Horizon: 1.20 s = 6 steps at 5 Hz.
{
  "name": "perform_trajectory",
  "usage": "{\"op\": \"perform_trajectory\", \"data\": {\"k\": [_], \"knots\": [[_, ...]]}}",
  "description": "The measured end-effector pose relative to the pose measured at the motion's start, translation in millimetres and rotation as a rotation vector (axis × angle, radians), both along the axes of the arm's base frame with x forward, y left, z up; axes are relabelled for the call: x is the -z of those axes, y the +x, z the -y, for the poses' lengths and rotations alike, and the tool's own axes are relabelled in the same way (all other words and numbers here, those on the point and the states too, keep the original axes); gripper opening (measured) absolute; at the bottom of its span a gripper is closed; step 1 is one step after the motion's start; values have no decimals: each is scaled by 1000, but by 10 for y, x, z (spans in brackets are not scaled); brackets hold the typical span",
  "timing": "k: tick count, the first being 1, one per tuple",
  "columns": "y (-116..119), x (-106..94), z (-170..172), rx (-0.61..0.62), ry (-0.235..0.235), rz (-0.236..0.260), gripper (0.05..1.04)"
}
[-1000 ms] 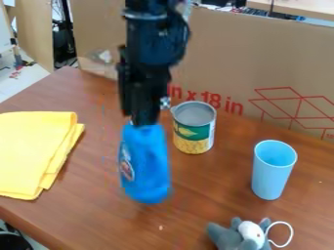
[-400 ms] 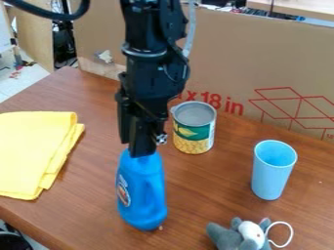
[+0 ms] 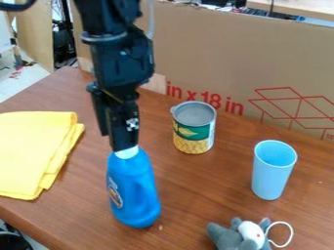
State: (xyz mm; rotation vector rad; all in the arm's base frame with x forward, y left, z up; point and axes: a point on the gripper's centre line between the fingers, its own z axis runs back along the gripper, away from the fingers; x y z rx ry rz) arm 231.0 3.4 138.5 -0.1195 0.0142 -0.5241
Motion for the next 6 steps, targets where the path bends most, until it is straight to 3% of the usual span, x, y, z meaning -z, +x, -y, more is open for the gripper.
{"op": "perform_trajectory", "data": {"k": [1, 2, 3, 4, 5, 6], "knots": [[-72, -218, -110, -42, -26, 32, 1009], [-119, -418, -135, -46, -14, 47, 1006], [-239, -526, -417, -109, 100, 26, 1001], [-347, -505, -754, -208, 257, -12, 1001], [-367, -296, -1134, -283, 275, -84, 1001], [-408, -98, -1538, -339, 229, -49, 1001]]}}
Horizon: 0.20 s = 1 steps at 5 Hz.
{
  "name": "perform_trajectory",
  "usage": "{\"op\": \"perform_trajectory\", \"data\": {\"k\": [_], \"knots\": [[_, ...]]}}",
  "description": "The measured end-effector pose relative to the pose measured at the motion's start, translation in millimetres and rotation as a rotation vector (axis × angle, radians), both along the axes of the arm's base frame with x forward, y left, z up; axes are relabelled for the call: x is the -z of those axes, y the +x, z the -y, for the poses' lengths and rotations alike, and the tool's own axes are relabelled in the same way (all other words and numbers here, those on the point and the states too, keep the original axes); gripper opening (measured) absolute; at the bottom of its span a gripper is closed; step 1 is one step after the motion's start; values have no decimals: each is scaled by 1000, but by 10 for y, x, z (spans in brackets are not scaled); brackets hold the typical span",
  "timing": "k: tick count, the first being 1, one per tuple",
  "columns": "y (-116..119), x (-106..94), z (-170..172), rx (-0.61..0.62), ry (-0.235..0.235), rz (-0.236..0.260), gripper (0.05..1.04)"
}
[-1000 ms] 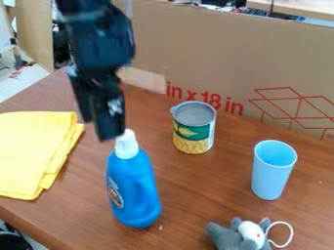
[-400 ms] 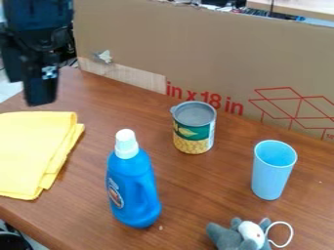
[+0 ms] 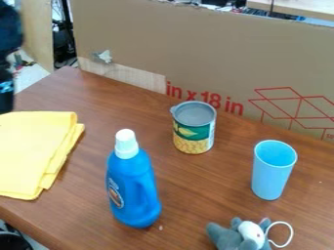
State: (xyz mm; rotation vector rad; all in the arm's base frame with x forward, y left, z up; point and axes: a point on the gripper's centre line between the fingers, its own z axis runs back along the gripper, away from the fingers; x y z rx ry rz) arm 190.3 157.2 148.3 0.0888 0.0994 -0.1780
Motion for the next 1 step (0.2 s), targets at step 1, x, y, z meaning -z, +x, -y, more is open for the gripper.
{"op": "perform_trajectory", "data": {"k": [1], "knots": [[-23, 274, -222, -17, -4, 35, 1001]]}}
